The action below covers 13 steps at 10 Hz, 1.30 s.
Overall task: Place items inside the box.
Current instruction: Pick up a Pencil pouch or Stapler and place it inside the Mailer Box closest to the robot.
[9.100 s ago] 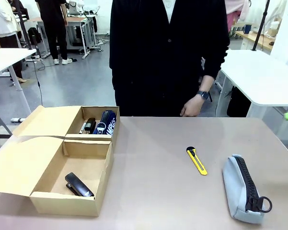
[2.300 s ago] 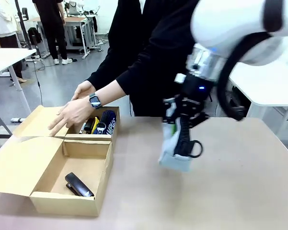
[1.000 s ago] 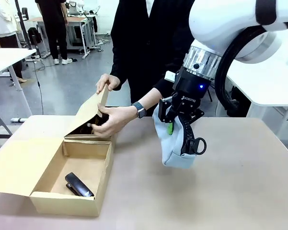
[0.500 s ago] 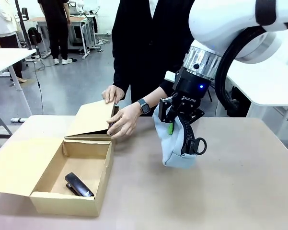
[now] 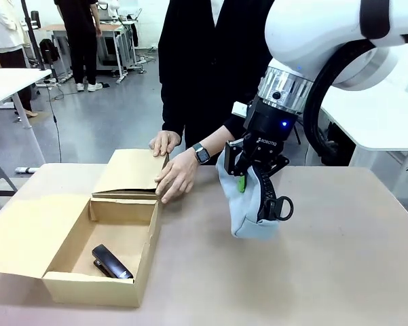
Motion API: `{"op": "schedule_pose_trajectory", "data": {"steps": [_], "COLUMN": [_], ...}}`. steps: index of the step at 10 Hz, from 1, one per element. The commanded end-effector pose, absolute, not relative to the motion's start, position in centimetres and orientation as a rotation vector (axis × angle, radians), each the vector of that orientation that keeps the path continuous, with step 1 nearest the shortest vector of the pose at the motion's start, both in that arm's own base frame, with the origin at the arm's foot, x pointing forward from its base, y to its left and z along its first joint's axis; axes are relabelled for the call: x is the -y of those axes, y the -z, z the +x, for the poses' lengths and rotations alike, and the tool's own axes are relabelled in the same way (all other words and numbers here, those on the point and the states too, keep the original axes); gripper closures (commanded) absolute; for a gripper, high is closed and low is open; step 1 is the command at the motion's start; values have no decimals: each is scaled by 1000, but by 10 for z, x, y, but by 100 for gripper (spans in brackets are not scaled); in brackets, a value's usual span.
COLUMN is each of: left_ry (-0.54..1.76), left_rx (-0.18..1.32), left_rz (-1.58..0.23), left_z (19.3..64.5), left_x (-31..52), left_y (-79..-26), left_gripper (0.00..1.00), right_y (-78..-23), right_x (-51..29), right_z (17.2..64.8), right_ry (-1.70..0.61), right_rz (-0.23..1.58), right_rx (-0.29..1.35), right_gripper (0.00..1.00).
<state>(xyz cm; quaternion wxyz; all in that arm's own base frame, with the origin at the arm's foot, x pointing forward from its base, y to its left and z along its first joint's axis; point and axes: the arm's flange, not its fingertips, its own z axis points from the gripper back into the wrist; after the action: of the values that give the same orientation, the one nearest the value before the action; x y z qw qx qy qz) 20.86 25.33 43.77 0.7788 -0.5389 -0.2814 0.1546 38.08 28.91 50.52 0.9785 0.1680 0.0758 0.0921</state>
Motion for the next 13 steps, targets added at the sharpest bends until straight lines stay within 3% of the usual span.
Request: {"op": "schedule_pose_trajectory", "data": {"steps": [1, 9, 13], "left_ry": [-322, -322, -322], "left_rx": [634, 634, 634], "left_rz": [-1178, -1178, -1178], "left_z": [209, 209, 209], "left_x": [-253, -253, -253], "left_y": [-439, -439, -439], "left_gripper": [0, 0, 0], "right_y": [-507, -507, -522], "right_x": [-293, -299, -387], "right_z": [381, 382, 379], "right_ry": [-163, -144, -2], "right_rz": [304, 327, 405], "right_rx": [-141, -150, -214], "right_gripper": [93, 93, 93]}}
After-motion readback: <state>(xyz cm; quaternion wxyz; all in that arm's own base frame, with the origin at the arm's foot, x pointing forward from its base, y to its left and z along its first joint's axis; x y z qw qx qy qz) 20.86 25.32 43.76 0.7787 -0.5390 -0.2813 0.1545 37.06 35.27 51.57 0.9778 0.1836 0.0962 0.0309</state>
